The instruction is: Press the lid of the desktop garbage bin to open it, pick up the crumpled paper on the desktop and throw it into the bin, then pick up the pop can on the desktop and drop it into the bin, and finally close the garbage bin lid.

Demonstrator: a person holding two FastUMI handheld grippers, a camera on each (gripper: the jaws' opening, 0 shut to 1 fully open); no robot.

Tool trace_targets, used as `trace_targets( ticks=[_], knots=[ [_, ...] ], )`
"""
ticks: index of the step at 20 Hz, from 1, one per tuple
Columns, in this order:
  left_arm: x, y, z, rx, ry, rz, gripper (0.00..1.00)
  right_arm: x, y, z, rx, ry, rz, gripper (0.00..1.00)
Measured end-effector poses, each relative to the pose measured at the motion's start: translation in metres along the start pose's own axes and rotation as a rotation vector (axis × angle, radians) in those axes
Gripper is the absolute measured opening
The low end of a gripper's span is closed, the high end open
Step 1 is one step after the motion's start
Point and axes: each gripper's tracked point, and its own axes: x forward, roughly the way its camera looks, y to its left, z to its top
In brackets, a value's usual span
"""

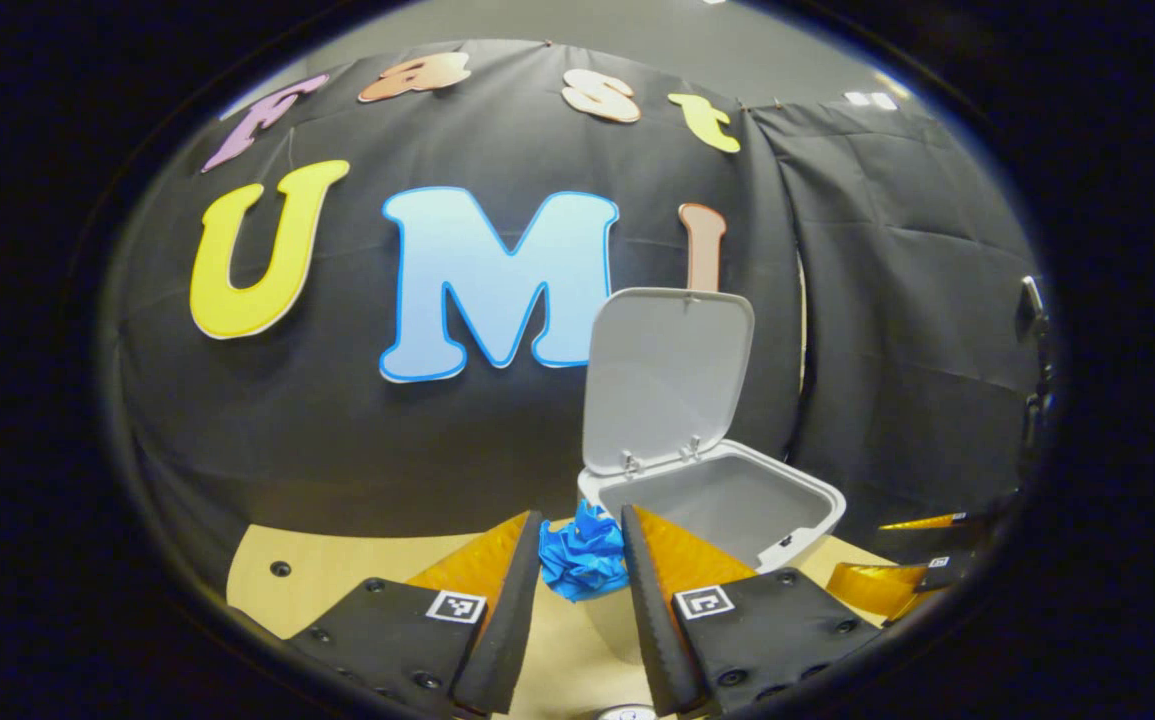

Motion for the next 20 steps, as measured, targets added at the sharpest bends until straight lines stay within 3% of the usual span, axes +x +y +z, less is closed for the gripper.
trace_targets(
  ticks=[8,15,19,20],
  knots=[
    [0.024,-0.059,0.004,0.056,-0.005,-0.124,0.56,-0.019,-0.034,-0.006,0.039,-0.001,-0.090,0.98],
    [0.038,-0.068,-0.003,0.045,0.007,-0.110,0.54,-0.036,-0.061,-0.014,0.076,0.001,-0.160,0.98],
    [0.036,-0.068,-0.003,0.022,0.006,-0.110,0.87,-0.039,-0.061,-0.019,0.080,0.013,-0.159,0.98],
    [0.035,-0.067,-0.003,0.019,0.006,-0.107,0.89,-0.039,-0.059,-0.019,0.080,0.015,-0.155,0.98]
  ],
)
